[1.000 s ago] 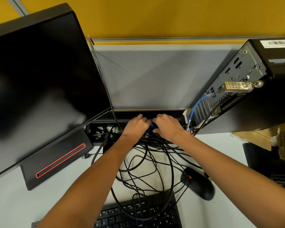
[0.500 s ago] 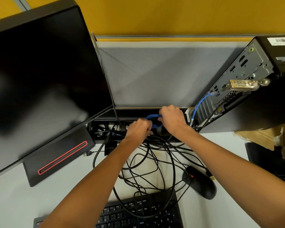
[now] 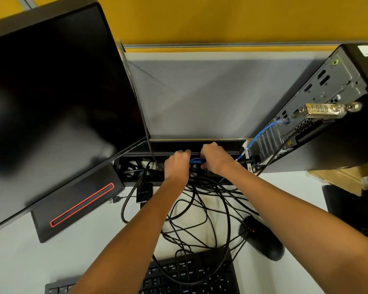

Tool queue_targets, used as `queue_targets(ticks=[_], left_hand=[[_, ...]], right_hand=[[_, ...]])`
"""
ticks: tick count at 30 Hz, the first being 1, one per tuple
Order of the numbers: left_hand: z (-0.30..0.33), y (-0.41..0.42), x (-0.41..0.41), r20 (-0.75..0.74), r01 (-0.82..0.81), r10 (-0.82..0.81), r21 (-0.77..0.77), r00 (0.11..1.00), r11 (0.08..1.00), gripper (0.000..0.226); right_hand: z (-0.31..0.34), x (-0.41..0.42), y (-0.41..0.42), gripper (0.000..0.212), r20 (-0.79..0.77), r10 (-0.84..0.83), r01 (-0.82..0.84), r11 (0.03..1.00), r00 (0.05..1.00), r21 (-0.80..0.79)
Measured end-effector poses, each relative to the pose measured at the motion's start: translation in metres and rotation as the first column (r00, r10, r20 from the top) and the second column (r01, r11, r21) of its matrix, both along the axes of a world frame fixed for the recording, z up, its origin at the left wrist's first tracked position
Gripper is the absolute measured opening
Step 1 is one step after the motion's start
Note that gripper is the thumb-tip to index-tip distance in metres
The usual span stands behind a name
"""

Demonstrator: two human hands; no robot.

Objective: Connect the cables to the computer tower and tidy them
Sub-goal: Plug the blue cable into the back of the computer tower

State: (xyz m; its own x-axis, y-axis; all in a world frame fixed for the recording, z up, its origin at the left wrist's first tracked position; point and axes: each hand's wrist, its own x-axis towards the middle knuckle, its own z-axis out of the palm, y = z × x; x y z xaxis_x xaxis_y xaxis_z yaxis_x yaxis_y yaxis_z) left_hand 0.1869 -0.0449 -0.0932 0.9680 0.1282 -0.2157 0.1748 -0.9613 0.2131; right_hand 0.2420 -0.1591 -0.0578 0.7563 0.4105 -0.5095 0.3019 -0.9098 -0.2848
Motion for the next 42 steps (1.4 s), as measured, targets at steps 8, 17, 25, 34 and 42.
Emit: queue_targets(ticks=[8, 17, 25, 34, 42], left_hand=[[0.006, 0.008, 0.012, -0.066, 0.437, -0.434, 0.221, 0.899, 0.872, 0.026], [0.007, 0.011, 0.021, -0.176, 0.462, -0.432, 0.194, 0.884, 0.866, 0.028], [0.015, 0.015, 0.026, -0.333, -0.016, -0.040, -0.163, 0.942, 0.986, 0.038], [0.010, 0.005, 0.026, -0.488, -0.247, 0.172, -0.094, 0.856, 0.964, 0.039], [0.007, 0.000, 0.023, -0.365, -0.115, 0.117, 0.026, 0.924, 0.993, 0.034]], right_hand=[[-0.006, -0.006, -0.001, 0.022, 0.009, 0.063, -0.062, 0.994, 0.998, -0.086], [-0.011, -0.010, 0.007, 0.033, 0.083, 0.097, -0.084, 0.985, 0.992, -0.153], [-0.015, -0.001, 0.004, 0.028, 0.097, 0.140, -0.123, 0.979, 0.985, -0.164], [-0.026, -0.006, -0.001, 0.026, 0.162, 0.260, -0.217, 0.945, 0.952, -0.244], [-0.018, 0.001, 0.001, 0.034, -0.085, 0.241, -0.254, 0.944, 0.967, -0.210]])
